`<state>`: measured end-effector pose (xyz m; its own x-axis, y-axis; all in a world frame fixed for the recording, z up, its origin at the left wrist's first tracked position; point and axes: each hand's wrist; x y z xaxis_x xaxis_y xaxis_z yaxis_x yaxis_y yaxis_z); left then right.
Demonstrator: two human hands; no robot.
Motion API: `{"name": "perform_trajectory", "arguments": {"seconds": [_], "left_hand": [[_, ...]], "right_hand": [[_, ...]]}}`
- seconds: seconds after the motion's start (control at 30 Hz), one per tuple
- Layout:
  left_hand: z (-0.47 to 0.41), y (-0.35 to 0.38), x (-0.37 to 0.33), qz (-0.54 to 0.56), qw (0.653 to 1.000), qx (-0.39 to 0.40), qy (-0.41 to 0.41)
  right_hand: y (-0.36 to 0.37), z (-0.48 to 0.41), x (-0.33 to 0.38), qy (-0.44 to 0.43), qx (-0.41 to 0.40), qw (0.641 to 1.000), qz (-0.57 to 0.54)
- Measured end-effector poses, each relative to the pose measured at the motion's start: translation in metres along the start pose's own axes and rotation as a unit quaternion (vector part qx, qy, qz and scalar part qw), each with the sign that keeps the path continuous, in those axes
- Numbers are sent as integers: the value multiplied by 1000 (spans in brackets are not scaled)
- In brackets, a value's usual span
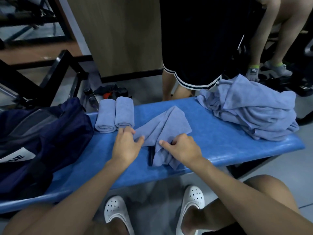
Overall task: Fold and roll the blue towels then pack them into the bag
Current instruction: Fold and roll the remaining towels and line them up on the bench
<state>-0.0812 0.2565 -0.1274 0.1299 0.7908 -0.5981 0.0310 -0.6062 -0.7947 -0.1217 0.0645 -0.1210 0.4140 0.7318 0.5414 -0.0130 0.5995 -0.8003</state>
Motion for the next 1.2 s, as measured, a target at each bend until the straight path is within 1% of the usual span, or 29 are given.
{"name": "perform_trajectory", "arguments": {"seconds": [0.1, 0.17, 0.3, 0.37, 0.4, 0.47, 0.5, 0.57, 0.63, 0.7, 0.73, 0.8, 0.87, 0.93, 1.0, 1.13, 1.2], "left_hand": [[-1, 4, 3, -11, 998, 34, -44], [-4, 8, 6, -11, 998, 37, -45], [-6, 14, 2, 18, 997, 39, -61], [-6, 19, -2, 28, 998, 43, -36], [-7, 21, -4, 38, 998, 52, -10], [-8, 24, -9, 61, 993, 93, 38], [-8, 24, -12, 66, 990, 116, 46], [-6, 28, -17, 84, 990, 108, 42], [-4, 34, -22, 109, 992, 52, 40], [-4, 39, -27, 127, 992, -8, -1], [-6, 41, -28, 133, 990, -19, -32], [-14, 46, -30, 140, 987, -7, -76], [-22, 50, -32, 153, 984, 0, -92], [-28, 49, -36, 160, 982, -18, -102], [-34, 47, -40, 175, 978, -31, -108], [-43, 50, -41, 242, 962, -33, -119], [-44, 48, -47, 269, 958, -28, -100]], "right_hand": [[-1, -3, 4, 5, -13, 998, -55], [-8, -5, 2, -14, -52, 995, -89], [-38, -11, -9, -46, -141, 983, -109], [-56, -15, -17, -48, -179, 976, -115], [-64, -17, -22, -45, -196, 972, -122], [-78, -22, -34, -22, -218, 965, -143], [-84, -24, -40, -7, -224, 963, -151], [-92, -27, -51, 25, -229, 960, -158], [-95, -29, -59, 50, -220, 960, -168], [-96, -28, -65, 64, -205, 961, -172], [-95, -28, -67, 70, -200, 962, -174], [-92, -27, -73, 76, -194, 962, -177], [-90, -27, -77, 77, -190, 963, -173], [-89, -25, -79, 80, -187, 964, -170], [-91, -23, -84, 81, -192, 964, -165], [-97, -23, -97, 93, -191, 965, -156], [-99, -23, -101, 99, -176, 965, -167]]}}
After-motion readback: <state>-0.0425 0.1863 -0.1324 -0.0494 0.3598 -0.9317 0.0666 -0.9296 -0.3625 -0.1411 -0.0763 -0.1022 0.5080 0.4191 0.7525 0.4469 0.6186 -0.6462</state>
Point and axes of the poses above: each hand's wrist, its own z-axis away from the middle knuckle, its own y-axis out of the palm, x = y × z, and after that the axes turned 8 degrees about y, right-handed
